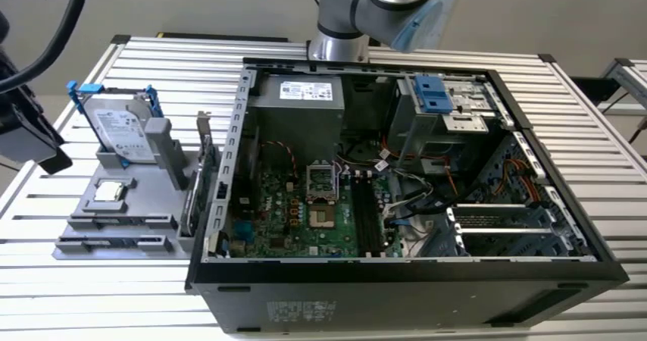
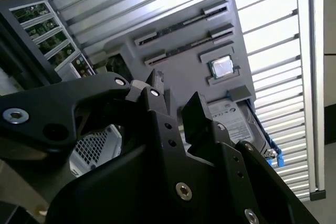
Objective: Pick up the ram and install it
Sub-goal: 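Pick up the ram and move it above insertion slot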
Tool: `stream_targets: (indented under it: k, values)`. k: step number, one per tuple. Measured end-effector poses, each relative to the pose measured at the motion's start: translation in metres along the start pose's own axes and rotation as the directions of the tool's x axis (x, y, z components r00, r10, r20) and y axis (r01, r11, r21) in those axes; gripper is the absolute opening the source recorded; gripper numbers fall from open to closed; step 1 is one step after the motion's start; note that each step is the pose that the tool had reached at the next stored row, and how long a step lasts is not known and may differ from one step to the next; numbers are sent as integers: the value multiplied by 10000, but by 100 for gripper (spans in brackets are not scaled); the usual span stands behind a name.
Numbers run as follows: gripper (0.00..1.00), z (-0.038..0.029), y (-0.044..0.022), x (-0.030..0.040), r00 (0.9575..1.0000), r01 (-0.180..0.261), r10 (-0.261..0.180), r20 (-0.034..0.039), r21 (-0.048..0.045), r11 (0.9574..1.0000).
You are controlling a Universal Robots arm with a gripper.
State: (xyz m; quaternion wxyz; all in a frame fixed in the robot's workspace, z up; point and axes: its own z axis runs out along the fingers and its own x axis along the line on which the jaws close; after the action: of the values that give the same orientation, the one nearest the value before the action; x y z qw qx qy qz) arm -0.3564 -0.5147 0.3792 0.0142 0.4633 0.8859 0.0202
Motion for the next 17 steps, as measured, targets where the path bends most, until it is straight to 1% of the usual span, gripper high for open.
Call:
stream_targets:
  k: [2, 5, 10, 13, 17]
  values:
    - [100, 2, 0, 0, 9997, -257, 257, 12, 1, 9997]
    - [100, 3, 0, 0, 9981, -623, 623, 30, 2, 9981]
    - [100, 6, 0, 0, 9931, -1175, 1175, 57, 3, 9931]
    - [100, 8, 0, 0, 9881, -1539, 1539, 75, 4, 9881]
    - [100, 11, -1, 0, 9791, -2031, 2031, 100, 2, 9792]
